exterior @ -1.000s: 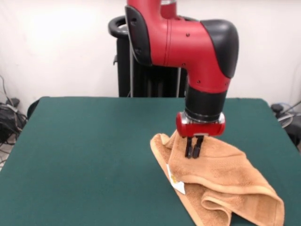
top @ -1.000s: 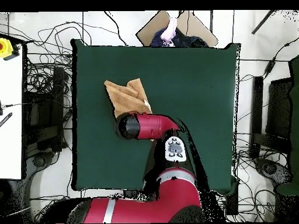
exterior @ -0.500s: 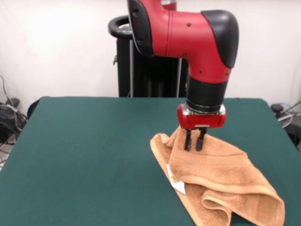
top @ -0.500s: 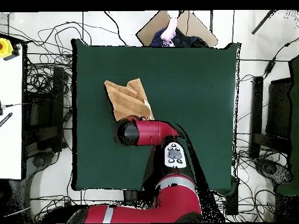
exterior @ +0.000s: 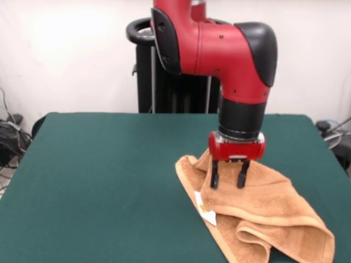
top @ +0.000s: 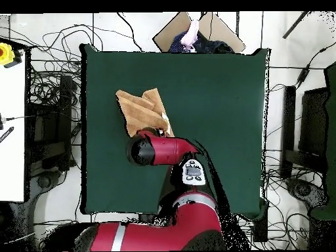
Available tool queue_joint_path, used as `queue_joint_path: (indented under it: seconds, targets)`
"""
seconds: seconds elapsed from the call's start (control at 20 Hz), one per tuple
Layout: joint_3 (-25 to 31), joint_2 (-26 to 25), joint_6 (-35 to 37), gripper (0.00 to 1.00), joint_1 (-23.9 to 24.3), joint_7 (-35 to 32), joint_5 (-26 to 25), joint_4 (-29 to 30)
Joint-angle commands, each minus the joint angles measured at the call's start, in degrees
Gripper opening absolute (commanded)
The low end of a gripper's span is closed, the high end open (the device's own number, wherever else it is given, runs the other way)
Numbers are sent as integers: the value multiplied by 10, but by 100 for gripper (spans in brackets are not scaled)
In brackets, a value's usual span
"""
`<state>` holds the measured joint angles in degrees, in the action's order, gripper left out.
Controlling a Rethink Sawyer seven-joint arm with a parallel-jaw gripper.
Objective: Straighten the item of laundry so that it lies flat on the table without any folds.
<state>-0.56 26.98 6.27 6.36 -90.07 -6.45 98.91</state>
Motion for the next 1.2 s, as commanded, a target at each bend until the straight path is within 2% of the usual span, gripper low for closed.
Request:
queue_joint_path:
  seconds: [0.05,0.3,0.35,0.55,0.8,1.0,1.2]
  targets:
    - [15,-64,-43,100,0,-85,-1,-55]
    - [16,-99,-56,100,-1,-83,2,-71]
    - [11,-101,-54,0,-6,-82,2,-73]
    - [1,-86,-22,0,-21,-88,15,-65]
    - [7,40,65,0,-28,-96,26,21]
    - [11,102,153,0,-27,-77,27,56]
    - [-11,171,192,0,-45,-91,21,115]
